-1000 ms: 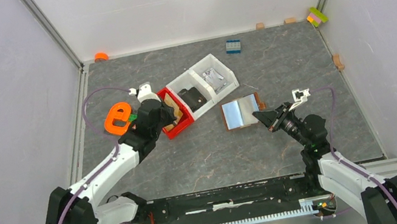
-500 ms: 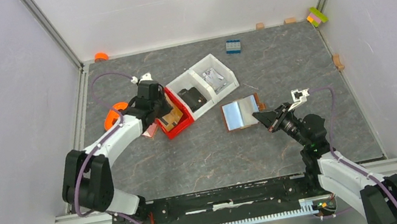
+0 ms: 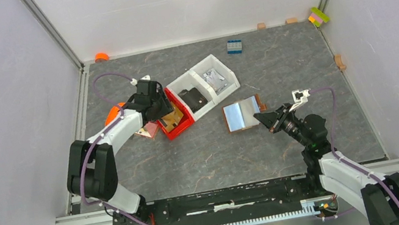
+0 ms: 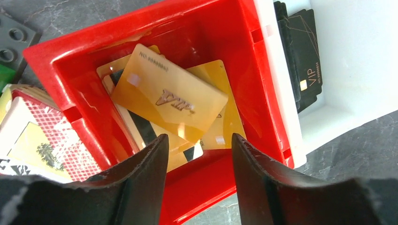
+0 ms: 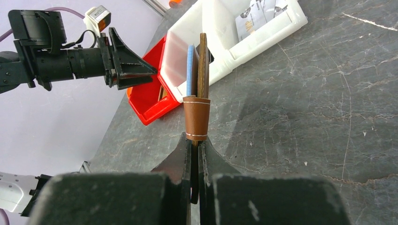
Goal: Take the credit cards out of the card holder
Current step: Place the credit card in the storage box, then remove the credit card from the card holder.
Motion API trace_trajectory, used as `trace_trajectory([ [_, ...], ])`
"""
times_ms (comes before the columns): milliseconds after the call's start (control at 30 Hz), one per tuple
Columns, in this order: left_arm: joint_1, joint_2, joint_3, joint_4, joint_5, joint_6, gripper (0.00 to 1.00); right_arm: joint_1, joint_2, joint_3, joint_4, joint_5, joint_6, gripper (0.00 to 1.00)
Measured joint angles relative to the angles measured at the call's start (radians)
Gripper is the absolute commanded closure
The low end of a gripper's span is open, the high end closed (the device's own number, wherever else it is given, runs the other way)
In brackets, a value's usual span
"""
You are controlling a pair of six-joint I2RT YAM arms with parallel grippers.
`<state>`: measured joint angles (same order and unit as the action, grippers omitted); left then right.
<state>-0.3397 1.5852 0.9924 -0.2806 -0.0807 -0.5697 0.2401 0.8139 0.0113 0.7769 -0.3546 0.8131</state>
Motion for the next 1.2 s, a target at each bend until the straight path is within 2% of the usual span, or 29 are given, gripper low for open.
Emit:
trace_trajectory([
  [200,-0.023,-0.106,-0.023,-0.024,-0.027,0.000,0.34,0.000,0.032,0.000,0.006,-0.006,0.000,1.00],
  [433,-0.158,-0.314,-0.058,0.010,-0.072,0.004,0.34,0.000,0.042,0.000,0.033,-0.022,0.001,1.00],
  [600,-0.254,-0.367,-0.214,0.189,0.066,0.003,0.17,0.000,0.069,0.000,0.135,-0.097,0.032,1.00],
  [633,-0.266,-0.365,-0.249,0.230,0.106,0.003,0.11,0.000,0.076,0.000,0.165,-0.114,0.045,1.00],
  [733,-0.273,-0.356,-0.330,0.348,0.227,-0.002,0.07,0.000,0.093,0.000,0.259,-0.163,0.090,1.00],
  [833,-0.273,-0.336,-0.358,0.465,0.341,-0.018,0.06,0.000,0.112,0.000,0.362,-0.206,0.147,1.00],
  [933,-0.273,-0.335,-0.405,0.655,0.442,-0.057,0.05,0.000,0.133,0.000,0.466,-0.239,0.205,1.00],
  [1067,-0.276,-0.326,-0.488,0.893,0.545,-0.126,0.13,0.000,0.167,0.000,0.571,-0.265,0.259,1.00],
  [1200,-0.306,-0.267,-0.483,1.010,0.621,-0.158,0.15,0.000,0.211,0.000,0.634,-0.279,0.296,1.00],
])
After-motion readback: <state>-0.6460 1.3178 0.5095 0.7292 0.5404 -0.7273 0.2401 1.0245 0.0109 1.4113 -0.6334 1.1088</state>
